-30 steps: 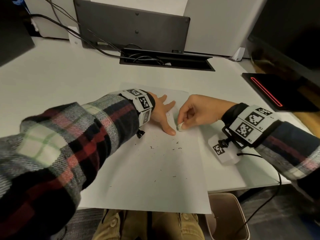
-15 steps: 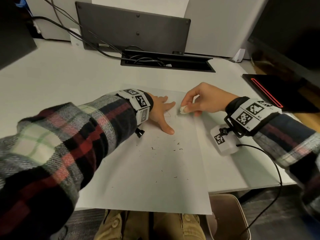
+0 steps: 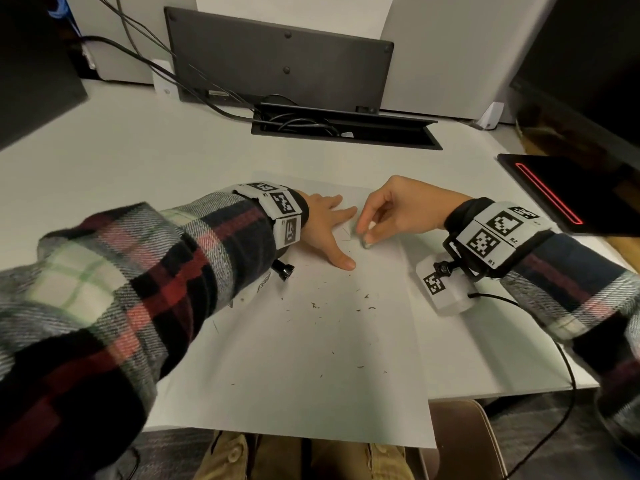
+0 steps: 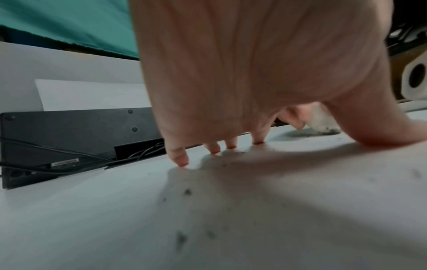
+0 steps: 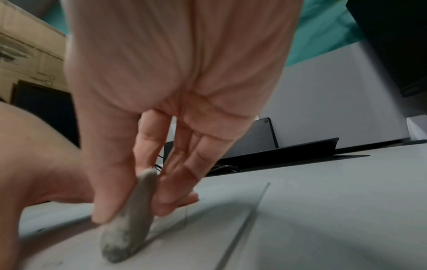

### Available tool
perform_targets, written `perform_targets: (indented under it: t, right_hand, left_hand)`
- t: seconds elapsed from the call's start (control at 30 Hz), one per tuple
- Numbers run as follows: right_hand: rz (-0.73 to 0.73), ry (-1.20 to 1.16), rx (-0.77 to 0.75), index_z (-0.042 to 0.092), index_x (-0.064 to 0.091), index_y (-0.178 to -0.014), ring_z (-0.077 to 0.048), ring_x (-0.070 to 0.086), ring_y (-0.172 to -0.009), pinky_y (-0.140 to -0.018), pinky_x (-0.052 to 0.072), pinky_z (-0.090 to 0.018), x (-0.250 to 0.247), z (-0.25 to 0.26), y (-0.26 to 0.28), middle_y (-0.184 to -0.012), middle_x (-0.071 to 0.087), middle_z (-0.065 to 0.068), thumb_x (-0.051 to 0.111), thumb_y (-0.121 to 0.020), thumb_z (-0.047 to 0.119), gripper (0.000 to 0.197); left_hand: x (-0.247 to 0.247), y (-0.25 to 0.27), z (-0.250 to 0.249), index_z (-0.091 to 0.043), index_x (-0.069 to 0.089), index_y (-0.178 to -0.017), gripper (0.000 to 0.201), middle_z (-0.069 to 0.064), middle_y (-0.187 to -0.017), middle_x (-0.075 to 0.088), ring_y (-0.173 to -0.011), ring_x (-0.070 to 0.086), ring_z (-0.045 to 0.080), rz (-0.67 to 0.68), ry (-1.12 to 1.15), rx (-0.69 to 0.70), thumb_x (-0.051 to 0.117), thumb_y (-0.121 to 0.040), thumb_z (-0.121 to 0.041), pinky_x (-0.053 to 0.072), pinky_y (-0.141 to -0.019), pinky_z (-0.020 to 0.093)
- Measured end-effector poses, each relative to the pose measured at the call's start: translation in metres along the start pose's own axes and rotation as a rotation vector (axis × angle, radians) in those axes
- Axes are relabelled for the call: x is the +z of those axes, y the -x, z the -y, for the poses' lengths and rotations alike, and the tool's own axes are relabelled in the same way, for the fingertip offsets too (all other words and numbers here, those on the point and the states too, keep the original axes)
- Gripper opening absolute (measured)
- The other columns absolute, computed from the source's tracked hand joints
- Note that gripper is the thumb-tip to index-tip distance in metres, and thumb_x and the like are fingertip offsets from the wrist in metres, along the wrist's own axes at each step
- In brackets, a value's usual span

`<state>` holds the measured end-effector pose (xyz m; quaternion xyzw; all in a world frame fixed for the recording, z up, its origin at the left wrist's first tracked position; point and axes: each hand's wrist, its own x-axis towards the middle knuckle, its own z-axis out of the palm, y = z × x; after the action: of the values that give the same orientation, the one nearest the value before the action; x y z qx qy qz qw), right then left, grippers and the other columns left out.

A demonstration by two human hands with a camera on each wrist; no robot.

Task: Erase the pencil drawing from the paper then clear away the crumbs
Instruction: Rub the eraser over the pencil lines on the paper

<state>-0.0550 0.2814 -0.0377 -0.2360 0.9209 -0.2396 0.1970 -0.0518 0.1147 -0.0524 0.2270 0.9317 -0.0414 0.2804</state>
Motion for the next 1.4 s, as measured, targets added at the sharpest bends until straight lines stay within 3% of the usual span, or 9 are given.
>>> perform_targets:
  t: [0.27,0.4,0.57,0.77,0.93,1.07,1.13,1.23,1.4]
  right_hand:
    - [-0.022,0.103,0.036,0.021,0.072,-0.085,0.002,0.058,-0.068,-0.075,0.048,-0.016,-0.004,0.001,-0.002,-0.076,0.068,0.011,0.08,-0.069,0.016,0.018]
    - [-0.1,0.143,0.026,0.013,0.072,-0.09,-0.002,0.058,-0.068,-0.071,0.048,-0.014,-0.003,-0.001,-0.01,-0.081,0.069,0.003,0.079,-0.071,0.014,0.019]
    - [0.014,0.066,-0.006,0.022,0.07,-0.077,0.005,0.056,-0.06,-0.064,0.045,-0.006,0.001,0.003,0.001,-0.073,0.067,0.008,0.077,-0.072,0.007,0.017]
    - [-0.089,0.224,-0.022,0.018,0.072,-0.083,0.004,0.054,-0.062,-0.063,0.044,-0.008,0.001,0.002,-0.011,-0.086,0.071,-0.001,0.074,-0.075,0.009,0.013]
    - [0.033,0.155,-0.047,0.031,0.069,-0.074,-0.001,0.053,-0.063,-0.067,0.046,-0.014,0.005,0.005,0.001,-0.08,0.07,0.001,0.077,-0.073,0.011,0.022]
    - [-0.065,0.213,-0.031,0.019,0.072,-0.082,-0.002,0.054,-0.065,-0.07,0.048,-0.019,0.001,0.004,-0.011,-0.087,0.072,-0.004,0.075,-0.074,0.009,0.013]
    - [-0.054,0.202,-0.026,0.023,0.07,-0.078,-0.002,0.054,-0.064,-0.071,0.049,-0.022,0.002,0.004,-0.009,-0.084,0.07,-0.002,0.075,-0.074,0.009,0.016]
    - [0.059,0.144,-0.043,0.03,0.068,-0.073,0.002,0.054,-0.06,-0.065,0.046,-0.014,0.006,0.007,0.003,-0.078,0.07,0.001,0.076,-0.074,0.01,0.022]
    - [0.016,0.08,-0.006,0.021,0.072,-0.084,0.0,0.057,-0.066,-0.073,0.049,-0.02,0.003,0.004,0.002,-0.084,0.072,-0.001,0.076,-0.074,0.013,0.014]
  left_hand:
    - [-0.001,0.001,-0.001,-0.034,-0.015,-0.147,0.103,-0.002,-0.156,-0.018,-0.145,-0.007,0.023,-0.005,-0.015,0.006,0.051,-0.077,-0.07,0.006,-0.115,0.045]
    - [-0.001,0.001,0.0,-0.034,-0.015,-0.146,0.104,-0.001,-0.156,-0.019,-0.145,-0.007,0.023,0.008,-0.02,0.002,0.051,-0.076,-0.071,0.006,-0.115,0.046]
    - [-0.002,0.0,-0.002,-0.034,-0.016,-0.146,0.105,-0.001,-0.156,-0.019,-0.145,-0.006,0.023,0.009,-0.036,-0.005,0.051,-0.075,-0.072,0.008,-0.115,0.045]
    - [-0.002,0.001,-0.002,-0.034,-0.015,-0.146,0.104,-0.001,-0.156,-0.019,-0.145,-0.005,0.023,0.015,-0.034,-0.007,0.052,-0.075,-0.071,0.008,-0.115,0.044]
    - [-0.003,0.0,-0.002,-0.033,-0.016,-0.146,0.105,0.0,-0.156,-0.02,-0.145,-0.005,0.024,0.019,-0.047,-0.006,0.05,-0.075,-0.071,0.008,-0.115,0.045]
    - [-0.003,0.001,-0.003,-0.033,-0.014,-0.147,0.103,0.0,-0.156,-0.019,-0.145,-0.004,0.024,0.021,-0.039,-0.002,0.051,-0.076,-0.071,0.008,-0.115,0.045]
    - [-0.003,0.0,-0.002,-0.033,-0.015,-0.146,0.104,0.0,-0.156,-0.019,-0.145,-0.005,0.024,0.019,-0.041,-0.01,0.05,-0.075,-0.071,0.008,-0.115,0.045]
    - [-0.002,-0.002,-0.002,-0.034,-0.016,-0.146,0.105,-0.001,-0.156,-0.019,-0.145,-0.004,0.024,0.017,-0.048,-0.016,0.05,-0.075,-0.073,0.008,-0.115,0.044]
    - [-0.003,0.004,0.002,-0.037,-0.013,-0.147,0.11,-0.003,-0.156,-0.016,-0.145,-0.004,0.021,0.01,-0.007,0.002,0.06,-0.071,-0.068,0.009,-0.115,0.044]
